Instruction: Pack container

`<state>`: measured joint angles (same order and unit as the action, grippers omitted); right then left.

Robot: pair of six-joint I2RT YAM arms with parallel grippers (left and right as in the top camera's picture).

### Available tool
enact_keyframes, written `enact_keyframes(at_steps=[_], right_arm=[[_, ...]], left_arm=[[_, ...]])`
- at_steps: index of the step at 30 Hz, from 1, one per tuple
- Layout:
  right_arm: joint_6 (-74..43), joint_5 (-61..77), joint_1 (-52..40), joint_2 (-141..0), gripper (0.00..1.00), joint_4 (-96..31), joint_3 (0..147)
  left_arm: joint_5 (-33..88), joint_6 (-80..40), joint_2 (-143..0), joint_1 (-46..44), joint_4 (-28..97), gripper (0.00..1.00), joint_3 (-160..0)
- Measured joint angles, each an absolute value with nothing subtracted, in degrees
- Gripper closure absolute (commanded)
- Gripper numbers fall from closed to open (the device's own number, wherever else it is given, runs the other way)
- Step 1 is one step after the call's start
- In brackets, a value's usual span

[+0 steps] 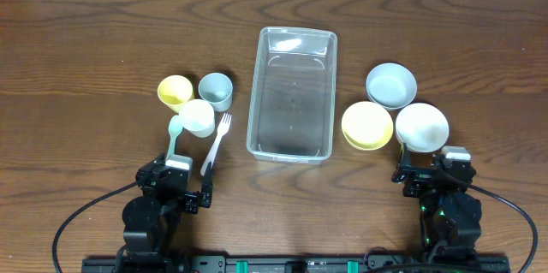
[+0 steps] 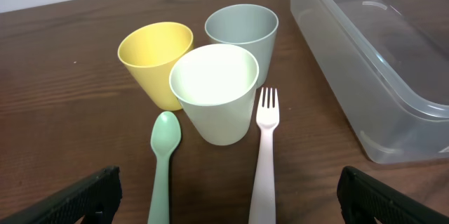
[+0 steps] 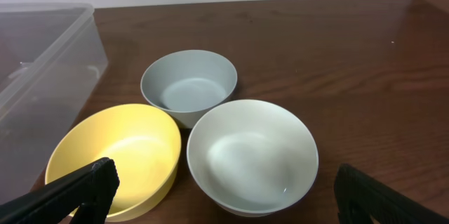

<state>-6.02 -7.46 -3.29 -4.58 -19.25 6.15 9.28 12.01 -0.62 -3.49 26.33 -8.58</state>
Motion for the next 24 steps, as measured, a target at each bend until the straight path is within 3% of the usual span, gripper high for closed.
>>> enact_keyframes(at_steps=[24], right_arm=[[-6.37, -6.83, -3.29, -4.58, 0.01, -19.25, 6.15]], left_arm=[[9.28, 12.01, -0.62, -3.49, 26.33, 0.02, -8.58]])
